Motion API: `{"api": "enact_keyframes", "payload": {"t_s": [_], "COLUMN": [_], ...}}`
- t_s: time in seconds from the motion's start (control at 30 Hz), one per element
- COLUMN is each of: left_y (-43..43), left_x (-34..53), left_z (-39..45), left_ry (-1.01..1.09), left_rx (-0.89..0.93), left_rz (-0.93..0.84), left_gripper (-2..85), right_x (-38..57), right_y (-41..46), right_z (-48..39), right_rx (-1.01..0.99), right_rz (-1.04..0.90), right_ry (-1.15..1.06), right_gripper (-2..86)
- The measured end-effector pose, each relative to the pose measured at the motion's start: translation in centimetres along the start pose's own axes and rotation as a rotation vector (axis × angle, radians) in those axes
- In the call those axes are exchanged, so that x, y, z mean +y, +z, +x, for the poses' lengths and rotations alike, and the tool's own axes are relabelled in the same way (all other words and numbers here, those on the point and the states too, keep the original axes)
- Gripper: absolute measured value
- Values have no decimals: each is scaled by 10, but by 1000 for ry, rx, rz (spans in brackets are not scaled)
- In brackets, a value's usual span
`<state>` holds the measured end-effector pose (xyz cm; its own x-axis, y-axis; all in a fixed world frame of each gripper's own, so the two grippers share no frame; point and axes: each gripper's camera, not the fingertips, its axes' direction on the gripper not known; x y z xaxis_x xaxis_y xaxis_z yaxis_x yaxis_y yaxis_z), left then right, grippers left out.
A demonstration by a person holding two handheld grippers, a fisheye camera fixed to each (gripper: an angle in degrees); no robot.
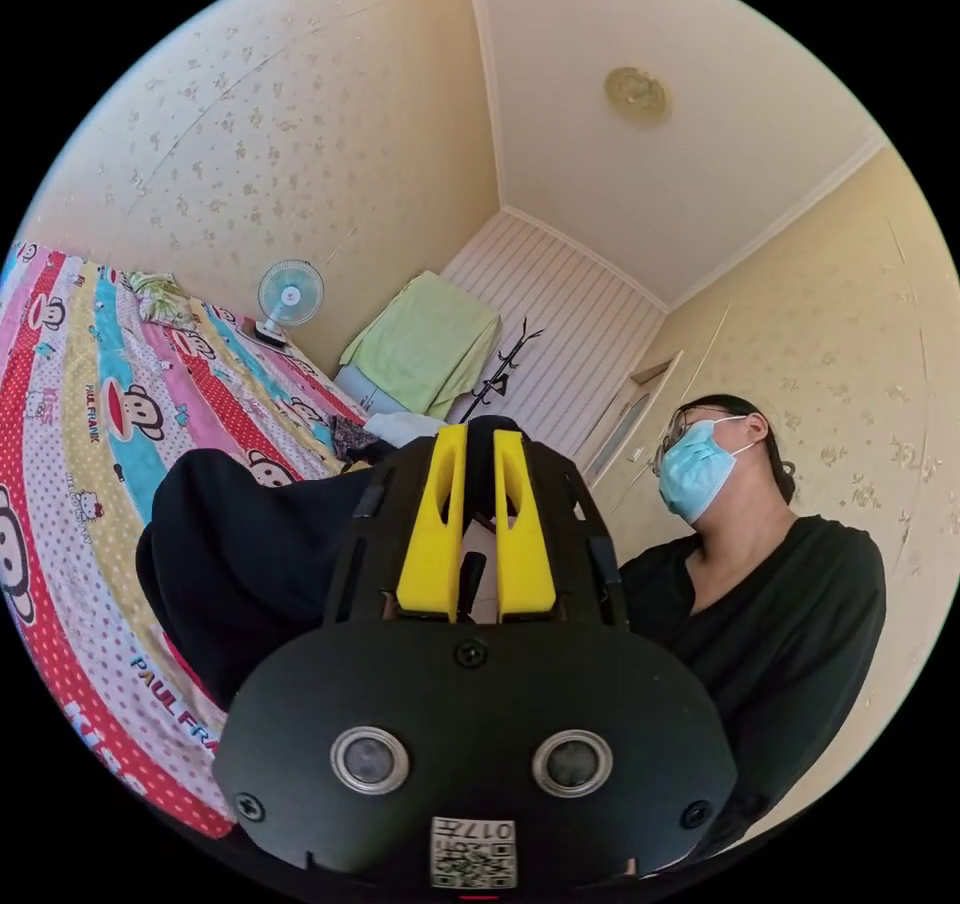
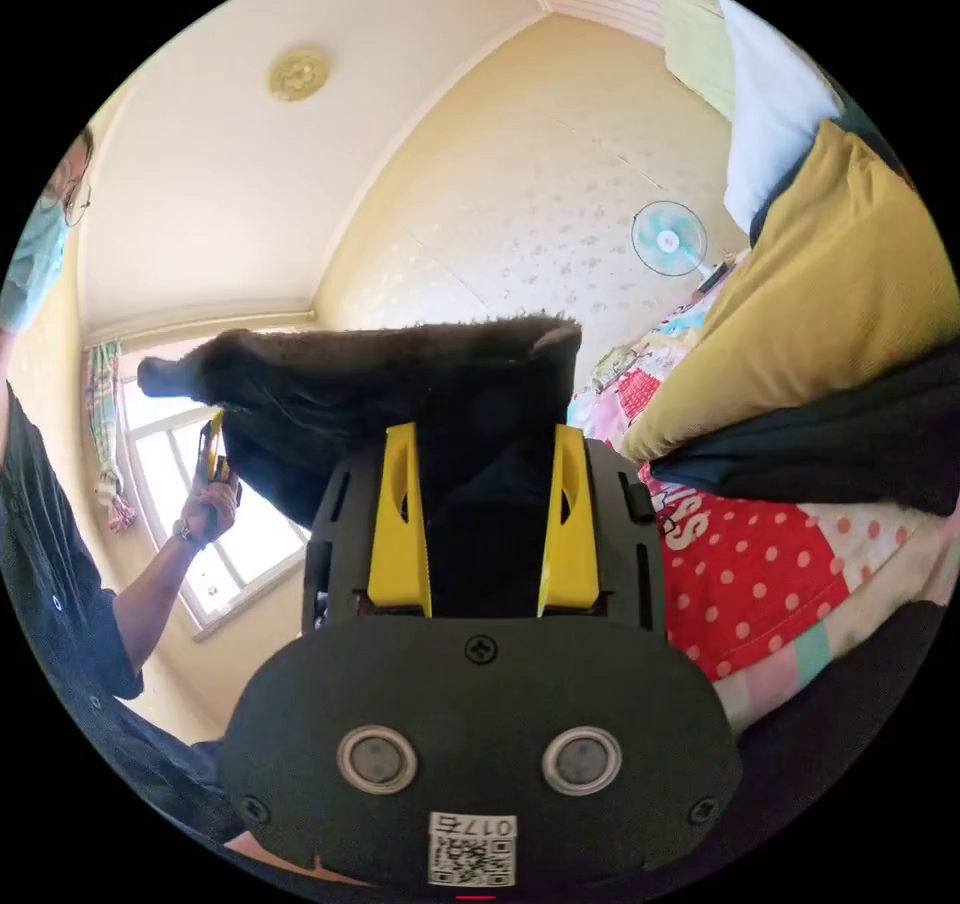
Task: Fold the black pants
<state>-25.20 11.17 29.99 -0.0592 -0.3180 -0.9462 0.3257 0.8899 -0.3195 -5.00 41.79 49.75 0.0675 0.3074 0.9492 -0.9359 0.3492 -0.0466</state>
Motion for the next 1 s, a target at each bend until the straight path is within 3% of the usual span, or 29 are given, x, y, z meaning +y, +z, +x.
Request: {"api": "enact_keyframes", "payload": {"t_s": [0.1,0.2,0.33,0.6,0.8,0.93,1.0], "left_y": [-35,-58,-72,-112,-121,-114,-107], "left_x": [-5,-12,-19,-29,-56,-72,-80], "left_z": [13,26,40,47,58,60,61], "left_ry": [-8,-14,-23,-107,-127,-136,-138], "left_rx": [18,-5,-47,-89,-152,-151,-137], "left_rz": [102,140,153,297,315,308,303], "left_gripper": [51,51,51,51,51,51,51], "right_x": [19,30,52,90,117,153,167], "right_y": [1,19,44,44,29,36,44], "right_z": [-20,-34,-66,-112,-142,-185,-197], "right_rx": [102,4,-271,-664,-717,-629,-612], "right_rz": [50,-89,-353,-425,-569,-676,-682], "right_ry": [-70,-119,-244,-126,-239,-380,-344], "right_gripper": [285,345,295,261,308,303,287]}}
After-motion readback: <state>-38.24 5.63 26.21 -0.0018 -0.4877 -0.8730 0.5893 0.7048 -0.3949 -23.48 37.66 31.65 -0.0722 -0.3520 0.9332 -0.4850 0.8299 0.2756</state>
